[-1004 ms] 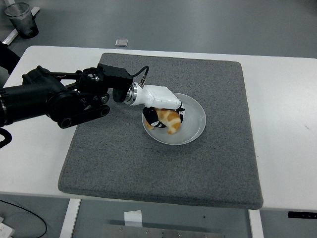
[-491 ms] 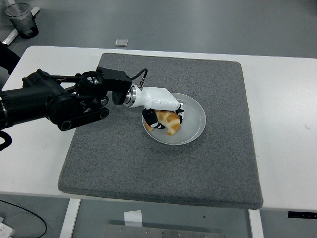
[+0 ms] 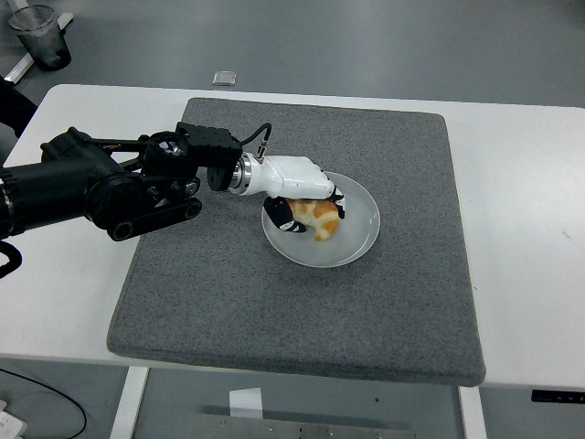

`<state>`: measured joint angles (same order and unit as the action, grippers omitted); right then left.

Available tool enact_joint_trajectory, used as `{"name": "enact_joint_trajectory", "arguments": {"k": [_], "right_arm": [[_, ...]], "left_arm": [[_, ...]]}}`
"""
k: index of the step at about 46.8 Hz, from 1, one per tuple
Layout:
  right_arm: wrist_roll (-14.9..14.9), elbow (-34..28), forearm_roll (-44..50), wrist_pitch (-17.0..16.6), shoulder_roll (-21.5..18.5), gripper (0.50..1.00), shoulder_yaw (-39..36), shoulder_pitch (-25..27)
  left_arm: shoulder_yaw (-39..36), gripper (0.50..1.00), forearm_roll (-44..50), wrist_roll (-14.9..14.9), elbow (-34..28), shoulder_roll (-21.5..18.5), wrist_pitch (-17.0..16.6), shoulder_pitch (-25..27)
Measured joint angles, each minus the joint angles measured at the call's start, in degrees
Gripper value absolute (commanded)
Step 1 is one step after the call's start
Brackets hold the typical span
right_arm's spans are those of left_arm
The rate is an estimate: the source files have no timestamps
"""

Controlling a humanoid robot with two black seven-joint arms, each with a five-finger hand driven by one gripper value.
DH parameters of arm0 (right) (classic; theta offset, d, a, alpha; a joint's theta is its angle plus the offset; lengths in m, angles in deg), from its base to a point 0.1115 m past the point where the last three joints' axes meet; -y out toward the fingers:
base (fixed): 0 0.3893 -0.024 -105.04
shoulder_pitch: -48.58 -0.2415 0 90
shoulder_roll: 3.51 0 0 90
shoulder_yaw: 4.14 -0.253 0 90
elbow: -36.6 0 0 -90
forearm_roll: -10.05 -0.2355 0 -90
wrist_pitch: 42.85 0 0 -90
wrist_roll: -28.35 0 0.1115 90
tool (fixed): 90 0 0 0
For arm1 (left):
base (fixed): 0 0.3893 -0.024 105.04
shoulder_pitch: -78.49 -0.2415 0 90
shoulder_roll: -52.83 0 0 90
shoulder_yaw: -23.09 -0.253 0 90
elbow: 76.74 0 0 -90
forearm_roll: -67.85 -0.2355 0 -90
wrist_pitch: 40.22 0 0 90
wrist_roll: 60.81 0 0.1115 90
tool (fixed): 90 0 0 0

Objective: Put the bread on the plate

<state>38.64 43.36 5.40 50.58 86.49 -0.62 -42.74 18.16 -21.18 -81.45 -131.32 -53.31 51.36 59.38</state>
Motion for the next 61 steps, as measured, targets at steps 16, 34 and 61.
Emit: {"name": "enact_joint_trajectory", "arguments": {"k": [16, 34, 61], "right_arm": [[0.0, 0.0, 0.0, 0.0, 0.0, 0.932, 0.0, 0.0], [0.0, 0.0, 0.0, 0.0, 0.0, 0.932, 0.0, 0.0], [0.0, 0.0, 0.0, 0.0, 0.0, 0.932, 0.0, 0.0]], "left_arm": [[0.2, 0.992, 0.6, 0.0, -0.5, 0.0, 0.0, 0.0], [2.8, 0.994, 5.8, -0.1, -4.4, -1.8, -0.1, 2.9], [9.2, 0.999, 48.5, 2.6, -1.3, -12.2, 0.2, 12.9]]}}
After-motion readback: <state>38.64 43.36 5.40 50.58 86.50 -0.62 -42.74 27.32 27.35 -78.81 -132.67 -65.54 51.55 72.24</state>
